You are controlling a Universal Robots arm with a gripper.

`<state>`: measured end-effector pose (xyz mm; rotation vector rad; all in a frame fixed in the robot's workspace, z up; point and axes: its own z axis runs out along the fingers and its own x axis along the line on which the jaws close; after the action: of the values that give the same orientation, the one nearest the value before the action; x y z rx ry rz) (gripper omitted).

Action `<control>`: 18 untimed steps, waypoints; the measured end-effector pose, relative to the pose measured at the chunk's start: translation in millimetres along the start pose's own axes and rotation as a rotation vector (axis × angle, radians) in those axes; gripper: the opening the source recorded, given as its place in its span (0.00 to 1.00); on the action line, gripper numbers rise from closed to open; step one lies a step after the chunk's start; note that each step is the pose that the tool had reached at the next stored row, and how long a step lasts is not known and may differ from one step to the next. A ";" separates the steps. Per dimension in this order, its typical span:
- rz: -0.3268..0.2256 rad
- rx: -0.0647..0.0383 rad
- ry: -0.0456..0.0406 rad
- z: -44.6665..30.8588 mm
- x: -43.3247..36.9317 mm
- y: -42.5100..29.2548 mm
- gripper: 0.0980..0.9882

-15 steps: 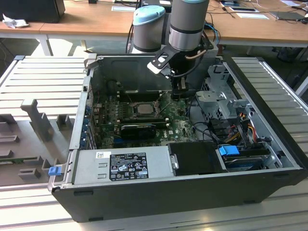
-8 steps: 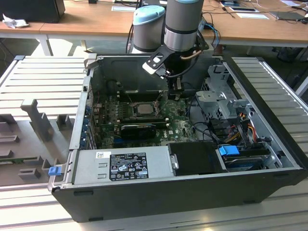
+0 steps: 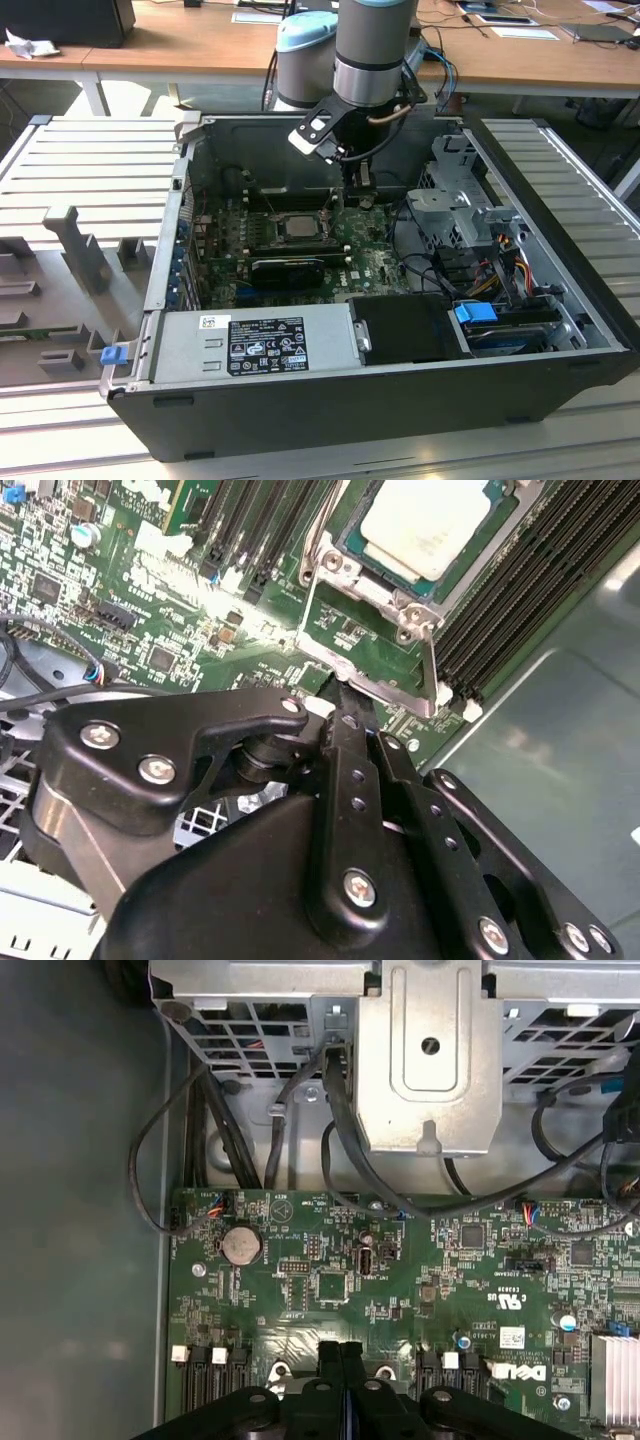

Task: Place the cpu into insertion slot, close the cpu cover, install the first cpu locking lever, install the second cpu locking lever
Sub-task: 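Close the cpu cover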

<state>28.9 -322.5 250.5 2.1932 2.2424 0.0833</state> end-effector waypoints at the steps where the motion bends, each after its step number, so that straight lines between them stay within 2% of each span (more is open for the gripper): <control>1: 0.000 0.000 0.0000 -0.1 0.0 -1.5 0.01; 6: 0.000 0.000 0.0001 -0.3 0.2 -8.3 0.01; 11: 0.000 0.000 0.0000 -0.9 0.5 -21.6 0.01; 17: 0.000 0.000 0.0001 -1.1 0.7 -29.8 0.01; 18: 0.000 0.000 0.0000 -1.4 0.8 -36.0 0.01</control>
<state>-7.1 -322.5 250.4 2.1933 2.2424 0.0833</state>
